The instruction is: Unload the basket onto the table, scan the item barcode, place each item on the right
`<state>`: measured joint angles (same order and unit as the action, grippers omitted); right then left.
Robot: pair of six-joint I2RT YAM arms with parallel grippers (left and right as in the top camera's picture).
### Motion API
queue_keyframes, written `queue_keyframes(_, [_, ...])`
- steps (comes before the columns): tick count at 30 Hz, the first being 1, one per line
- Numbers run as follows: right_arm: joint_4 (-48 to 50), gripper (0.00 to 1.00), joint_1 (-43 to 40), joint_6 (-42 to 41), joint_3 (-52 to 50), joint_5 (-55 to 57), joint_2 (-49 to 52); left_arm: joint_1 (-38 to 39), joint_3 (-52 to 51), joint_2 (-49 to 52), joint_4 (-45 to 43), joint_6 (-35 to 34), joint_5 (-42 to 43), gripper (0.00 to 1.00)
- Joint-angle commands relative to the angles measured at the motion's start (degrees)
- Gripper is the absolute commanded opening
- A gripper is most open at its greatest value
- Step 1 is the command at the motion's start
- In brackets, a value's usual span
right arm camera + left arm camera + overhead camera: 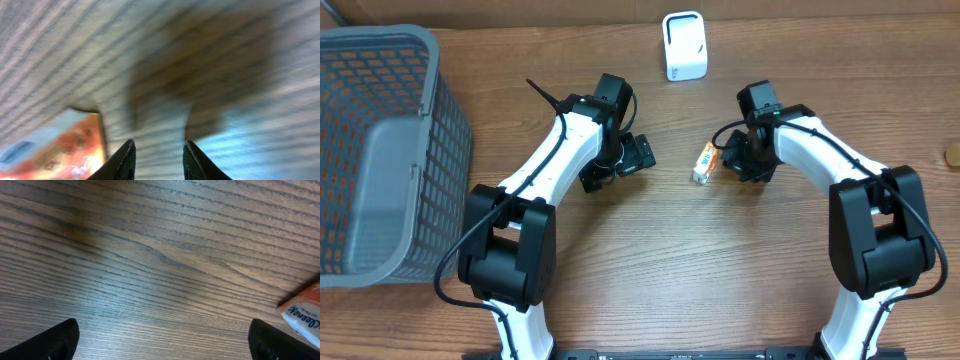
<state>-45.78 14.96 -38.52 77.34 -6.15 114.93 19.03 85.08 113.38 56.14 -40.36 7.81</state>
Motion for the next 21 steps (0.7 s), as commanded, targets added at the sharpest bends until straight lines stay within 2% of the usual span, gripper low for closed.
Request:
queue_keyframes(1, [-2.19,0.34,-0.63,3.50,3.85,1.31,0.37,0.00,-0.24,-0.24,0.17,0.11,-1.01,1.00])
queue_keyframes(6, [-7.63,0.34,-0.90,6.86,10.40,0.59,0.37,0.00,-0.24,-0.24,0.11,0.09,-1.01,1.00])
queue_keyframes(10, [-8.02,0.40,-0.83,9.03,13.66,-3.08,0.37,0.00,-0.24,-0.24,-0.31,0.09,-0.98,1.00])
queue_keyframes(15, [-6.73,0.39,-0.63,9.01,13.75,-7.61,0.39,0.00,-0.24,-0.24,-0.35,0.09,-0.98,1.00])
queue_keyframes(21, [-6.84,0.39,1.29,8.35,12.74,-4.37,0.39,0.02,-0.24,-0.24,-0.63,0.07,-0.94,1.00])
